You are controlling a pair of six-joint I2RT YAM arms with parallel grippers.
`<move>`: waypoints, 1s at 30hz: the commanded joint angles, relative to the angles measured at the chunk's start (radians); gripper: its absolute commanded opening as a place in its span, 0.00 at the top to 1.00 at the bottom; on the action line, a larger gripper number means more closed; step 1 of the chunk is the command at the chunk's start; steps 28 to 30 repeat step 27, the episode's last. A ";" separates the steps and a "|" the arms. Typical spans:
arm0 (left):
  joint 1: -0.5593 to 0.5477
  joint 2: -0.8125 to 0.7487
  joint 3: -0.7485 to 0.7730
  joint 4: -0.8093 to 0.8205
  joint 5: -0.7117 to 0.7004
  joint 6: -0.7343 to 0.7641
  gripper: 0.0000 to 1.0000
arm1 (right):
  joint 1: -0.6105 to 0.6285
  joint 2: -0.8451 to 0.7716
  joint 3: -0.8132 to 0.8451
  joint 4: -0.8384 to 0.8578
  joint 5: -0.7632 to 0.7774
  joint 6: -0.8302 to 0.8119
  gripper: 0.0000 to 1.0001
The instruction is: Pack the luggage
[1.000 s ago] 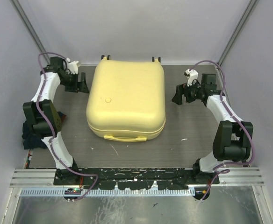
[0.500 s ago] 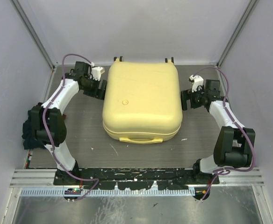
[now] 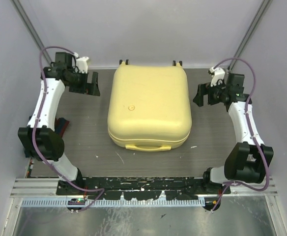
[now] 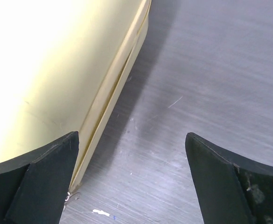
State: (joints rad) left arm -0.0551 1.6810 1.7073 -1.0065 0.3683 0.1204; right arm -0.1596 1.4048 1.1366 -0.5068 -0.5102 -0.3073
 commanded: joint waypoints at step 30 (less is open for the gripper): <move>0.054 -0.373 -0.165 -0.149 -0.256 -0.076 0.02 | -0.127 -0.387 -0.036 -0.153 -0.100 0.176 0.00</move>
